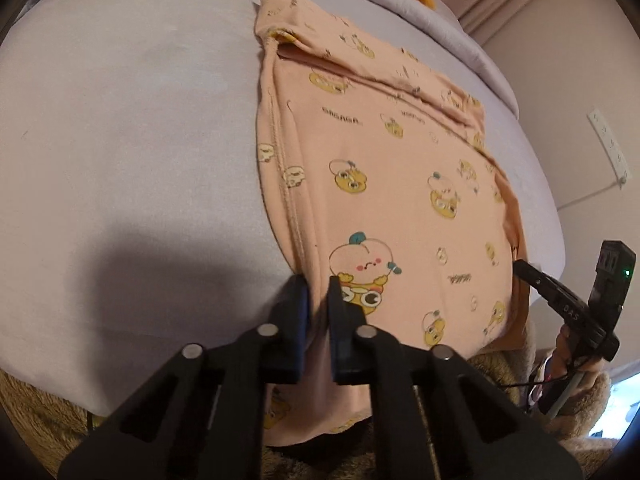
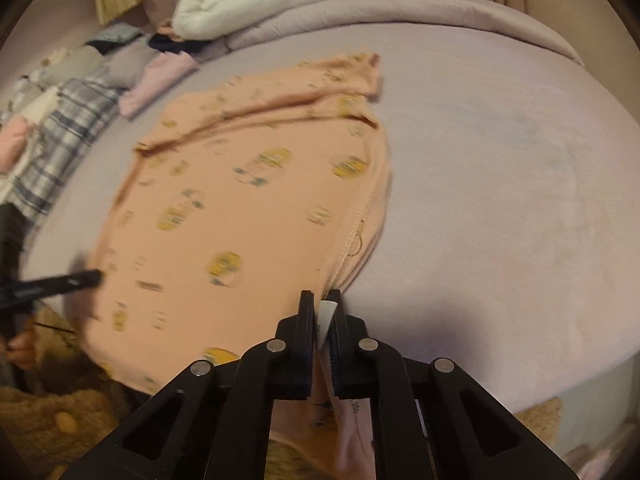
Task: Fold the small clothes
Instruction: 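Grasp the sleepsuit hem with the left gripper while the right gripper grasps beside it, then lift the held hem with both grippers and fold it toward the collar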
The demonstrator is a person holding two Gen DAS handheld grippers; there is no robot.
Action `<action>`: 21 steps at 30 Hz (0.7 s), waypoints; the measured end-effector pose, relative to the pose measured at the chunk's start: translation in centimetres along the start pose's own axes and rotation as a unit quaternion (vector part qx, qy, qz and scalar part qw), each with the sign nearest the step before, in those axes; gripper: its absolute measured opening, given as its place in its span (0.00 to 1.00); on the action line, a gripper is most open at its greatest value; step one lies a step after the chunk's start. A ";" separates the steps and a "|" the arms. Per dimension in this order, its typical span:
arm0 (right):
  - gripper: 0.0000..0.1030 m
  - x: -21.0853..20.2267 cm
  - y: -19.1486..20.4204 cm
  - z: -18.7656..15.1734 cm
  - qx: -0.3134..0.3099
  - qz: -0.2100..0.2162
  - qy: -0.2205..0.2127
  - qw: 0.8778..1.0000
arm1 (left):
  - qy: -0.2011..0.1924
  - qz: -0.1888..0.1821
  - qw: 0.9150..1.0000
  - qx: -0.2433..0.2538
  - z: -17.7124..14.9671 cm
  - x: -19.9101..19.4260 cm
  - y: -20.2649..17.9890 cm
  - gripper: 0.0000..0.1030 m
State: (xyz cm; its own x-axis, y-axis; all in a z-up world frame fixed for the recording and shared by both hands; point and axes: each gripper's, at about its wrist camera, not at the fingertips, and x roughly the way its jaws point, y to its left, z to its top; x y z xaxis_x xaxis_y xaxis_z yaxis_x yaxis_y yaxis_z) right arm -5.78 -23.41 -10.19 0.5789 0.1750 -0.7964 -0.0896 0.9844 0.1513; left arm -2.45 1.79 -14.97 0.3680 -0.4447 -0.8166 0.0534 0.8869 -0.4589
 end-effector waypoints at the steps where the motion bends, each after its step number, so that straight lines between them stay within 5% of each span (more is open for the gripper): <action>1: 0.07 -0.2 0.3 0.5 -0.006 0.000 -0.006 1.000 | -0.001 -0.001 1.000 0.000 0.1 -0.2 0.0 0.06; 7: 0.07 -1.4 0.9 3.6 -0.001 0.023 -0.046 0.999 | -0.037 -0.013 0.999 0.028 1.8 -1.9 -1.8 0.05; 14: 0.07 -1.2 0.3 7.3 0.006 -0.013 -0.083 0.996 | -0.080 -0.009 0.997 0.010 6.1 -2.8 -1.0 0.06; 21: 0.07 3.6 -2.7 8.7 0.048 -0.026 -0.039 0.998 | -0.050 0.003 0.999 -0.018 9.6 1.4 0.9 0.08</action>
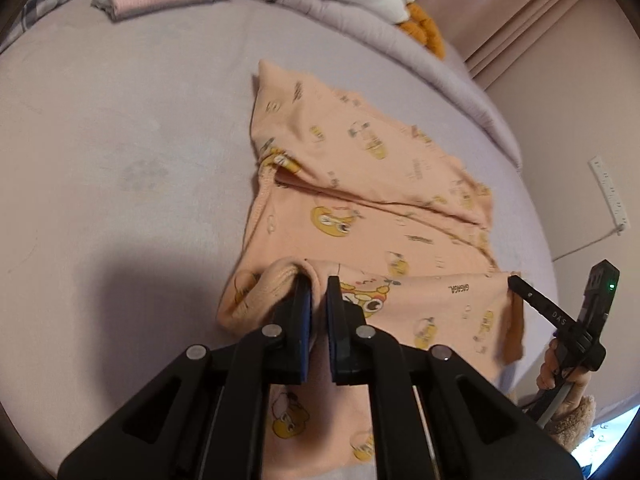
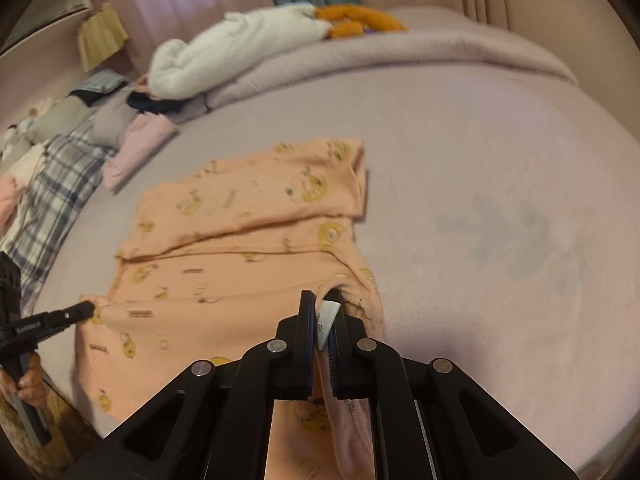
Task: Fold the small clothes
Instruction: 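Lift the held hem with both grippers and fold it toward the collar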
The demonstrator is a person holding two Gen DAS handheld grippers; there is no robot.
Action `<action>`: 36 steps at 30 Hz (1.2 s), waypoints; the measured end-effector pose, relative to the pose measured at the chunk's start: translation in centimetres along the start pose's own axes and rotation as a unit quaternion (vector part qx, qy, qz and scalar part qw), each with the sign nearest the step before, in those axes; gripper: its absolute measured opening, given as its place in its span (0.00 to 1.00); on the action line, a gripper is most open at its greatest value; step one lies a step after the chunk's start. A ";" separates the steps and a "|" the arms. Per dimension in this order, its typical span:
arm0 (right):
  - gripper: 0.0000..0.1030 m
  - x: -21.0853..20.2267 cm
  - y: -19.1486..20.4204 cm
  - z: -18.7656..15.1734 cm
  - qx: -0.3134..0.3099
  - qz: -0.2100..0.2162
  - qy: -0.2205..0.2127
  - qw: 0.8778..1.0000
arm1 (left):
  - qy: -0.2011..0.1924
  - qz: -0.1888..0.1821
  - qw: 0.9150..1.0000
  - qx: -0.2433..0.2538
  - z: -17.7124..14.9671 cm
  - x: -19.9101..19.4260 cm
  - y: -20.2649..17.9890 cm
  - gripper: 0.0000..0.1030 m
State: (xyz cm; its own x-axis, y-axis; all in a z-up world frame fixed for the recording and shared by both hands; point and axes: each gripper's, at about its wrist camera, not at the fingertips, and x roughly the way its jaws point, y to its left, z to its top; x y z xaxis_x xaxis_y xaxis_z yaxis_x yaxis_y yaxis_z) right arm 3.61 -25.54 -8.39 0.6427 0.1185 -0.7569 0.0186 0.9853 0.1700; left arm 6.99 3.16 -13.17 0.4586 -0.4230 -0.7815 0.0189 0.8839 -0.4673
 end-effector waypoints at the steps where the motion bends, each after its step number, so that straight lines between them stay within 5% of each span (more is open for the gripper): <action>1: 0.07 0.5 -0.2 -0.1 0.000 -0.004 0.006 1.000 | 0.008 0.008 1.000 0.000 0.2 0.8 0.1 0.10; 5: 0.07 1.4 -0.3 -0.4 -0.001 -0.015 0.019 1.000 | 0.014 0.016 1.000 0.000 0.1 1.2 0.3 0.10; 10: 0.14 -1.4 -1.2 -0.6 0.000 -0.019 0.009 1.000 | 0.013 0.006 1.000 0.024 -1.3 -1.1 0.0 0.54; 14: 0.43 -3.2 -2.1 -1.6 0.007 -0.021 0.008 1.000 | 0.017 0.015 0.999 0.038 -3.1 -2.5 0.1 0.59; 18: 0.43 -3.4 -2.5 -3.6 0.013 -0.001 0.031 0.999 | 0.028 0.012 0.999 0.037 -5.0 -2.9 0.6 0.59; 26: 0.43 -3.1 -2.5 -5.9 0.019 0.022 0.045 0.999 | 0.036 0.003 0.998 0.042 -7.0 -2.3 0.3 0.53; 27: 0.40 -3.2 -2.3 -6.1 0.016 0.026 0.044 0.999 | 0.039 -0.001 0.998 0.040 -7.2 -2.2 0.2 0.44; 30: 0.08 -3.1 -1.6 -6.4 0.004 0.029 0.044 0.999 | 0.045 0.001 0.997 0.055 -8.0 -1.8 -0.1 0.08; 36: 0.07 -5.2 -1.3 -5.9 0.029 0.064 0.005 0.998 | 0.015 -0.026 0.998 0.047 -7.6 -4.0 -0.7 0.07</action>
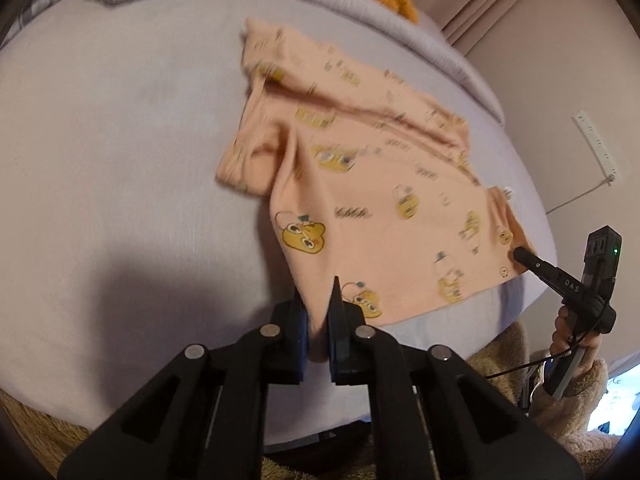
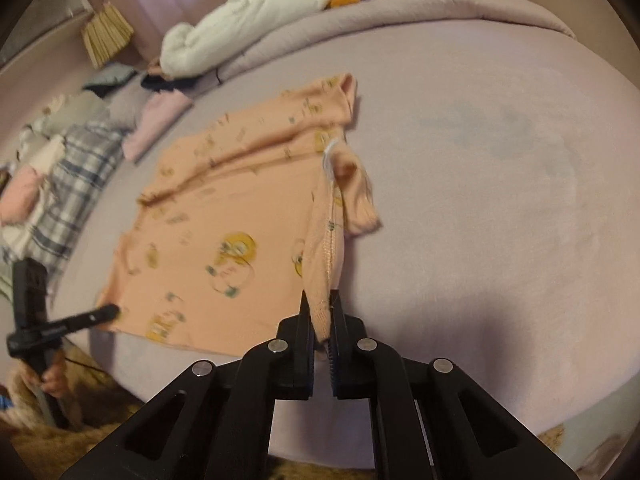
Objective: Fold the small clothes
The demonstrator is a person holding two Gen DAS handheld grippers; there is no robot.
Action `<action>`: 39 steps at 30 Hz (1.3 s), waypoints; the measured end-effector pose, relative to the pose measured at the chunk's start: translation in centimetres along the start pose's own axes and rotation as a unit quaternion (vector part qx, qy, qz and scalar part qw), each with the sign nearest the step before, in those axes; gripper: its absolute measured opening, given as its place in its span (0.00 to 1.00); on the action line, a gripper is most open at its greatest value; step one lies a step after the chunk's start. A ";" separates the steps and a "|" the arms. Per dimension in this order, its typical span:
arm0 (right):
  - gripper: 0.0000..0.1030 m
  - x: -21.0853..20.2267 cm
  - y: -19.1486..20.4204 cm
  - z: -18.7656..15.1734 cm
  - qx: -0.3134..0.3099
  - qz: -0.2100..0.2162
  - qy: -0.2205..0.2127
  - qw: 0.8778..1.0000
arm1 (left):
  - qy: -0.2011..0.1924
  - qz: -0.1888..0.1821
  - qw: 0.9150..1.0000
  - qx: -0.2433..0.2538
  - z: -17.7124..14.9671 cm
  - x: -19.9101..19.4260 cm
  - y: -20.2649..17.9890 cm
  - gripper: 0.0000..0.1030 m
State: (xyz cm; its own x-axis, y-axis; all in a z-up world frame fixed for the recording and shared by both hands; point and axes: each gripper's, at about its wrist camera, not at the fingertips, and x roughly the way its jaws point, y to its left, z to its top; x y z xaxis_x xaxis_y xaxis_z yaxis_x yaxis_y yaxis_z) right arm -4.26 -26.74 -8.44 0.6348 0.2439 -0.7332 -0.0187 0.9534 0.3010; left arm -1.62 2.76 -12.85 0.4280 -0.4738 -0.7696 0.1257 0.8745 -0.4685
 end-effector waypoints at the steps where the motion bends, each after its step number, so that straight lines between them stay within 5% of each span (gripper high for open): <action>1: 0.07 -0.8 0.2 0.4 0.000 0.003 -0.012 1.000 | -0.007 -0.003 1.000 0.000 0.3 -0.5 -0.3 0.07; 16: 0.07 -8.1 3.6 4.4 -0.019 0.053 -0.152 0.987 | -0.138 -0.036 0.990 0.011 3.4 -9.6 -3.9 0.06; 25: 0.07 -10.5 4.9 3.8 -0.029 0.051 -0.198 0.978 | -0.167 -0.031 0.985 0.015 2.5 -12.4 -4.3 0.06; 39: 0.06 -10.9 5.2 3.7 -0.032 0.042 -0.205 0.977 | -0.168 -0.026 0.985 0.003 2.2 -13.0 -4.1 0.06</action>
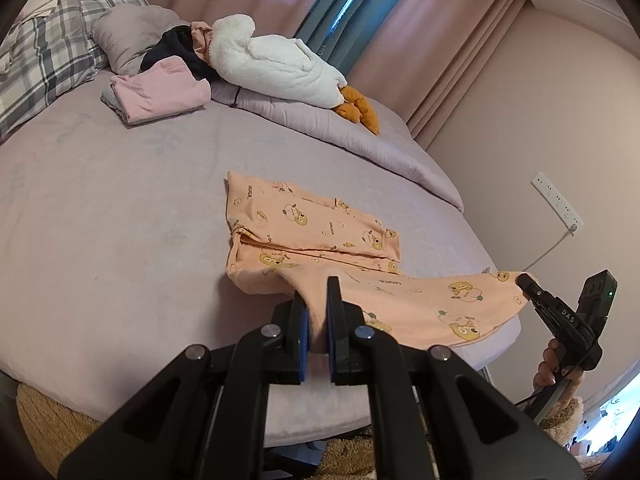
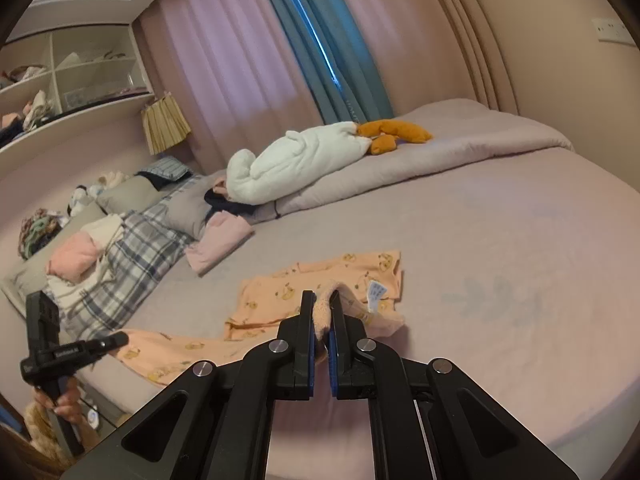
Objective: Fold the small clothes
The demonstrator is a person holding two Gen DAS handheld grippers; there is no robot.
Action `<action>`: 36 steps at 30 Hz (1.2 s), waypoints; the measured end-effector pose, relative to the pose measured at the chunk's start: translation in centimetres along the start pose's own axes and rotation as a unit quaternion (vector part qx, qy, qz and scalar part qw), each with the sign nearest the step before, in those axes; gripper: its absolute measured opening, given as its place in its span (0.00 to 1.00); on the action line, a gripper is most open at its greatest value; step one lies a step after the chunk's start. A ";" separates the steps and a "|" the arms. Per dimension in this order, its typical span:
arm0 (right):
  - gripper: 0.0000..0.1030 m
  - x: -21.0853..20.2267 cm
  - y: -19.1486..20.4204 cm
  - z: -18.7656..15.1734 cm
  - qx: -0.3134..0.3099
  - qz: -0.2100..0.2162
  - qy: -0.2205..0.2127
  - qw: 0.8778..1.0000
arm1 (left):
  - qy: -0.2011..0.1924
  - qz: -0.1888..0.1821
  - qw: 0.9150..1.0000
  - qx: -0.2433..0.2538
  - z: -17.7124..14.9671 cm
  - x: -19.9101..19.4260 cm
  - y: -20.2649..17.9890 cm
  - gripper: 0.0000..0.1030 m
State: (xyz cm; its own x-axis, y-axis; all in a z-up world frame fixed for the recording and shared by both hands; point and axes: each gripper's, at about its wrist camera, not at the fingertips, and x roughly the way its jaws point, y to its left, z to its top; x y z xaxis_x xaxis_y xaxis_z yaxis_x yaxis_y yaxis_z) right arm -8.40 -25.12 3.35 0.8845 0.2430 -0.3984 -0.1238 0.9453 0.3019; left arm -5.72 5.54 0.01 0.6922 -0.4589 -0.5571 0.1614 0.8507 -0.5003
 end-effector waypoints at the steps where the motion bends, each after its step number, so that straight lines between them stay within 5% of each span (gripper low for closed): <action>1: 0.06 0.0 0.0 0.0 0.001 0.000 0.000 1.000 | 0.000 0.000 1.000 -0.001 0.0 0.1 0.0 0.06; 36: 0.07 4.0 0.4 0.6 0.006 -0.049 0.030 0.998 | 0.014 0.014 0.999 -0.034 2.4 4.6 2.2 0.06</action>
State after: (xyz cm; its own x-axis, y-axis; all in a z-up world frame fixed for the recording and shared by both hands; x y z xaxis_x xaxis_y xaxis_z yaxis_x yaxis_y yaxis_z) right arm -4.63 -23.86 2.38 0.8639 0.1629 -0.4766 -0.0329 0.9625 0.2695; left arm -0.48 5.90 -2.00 0.6757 -0.4428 -0.5894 0.0929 0.8443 -0.5278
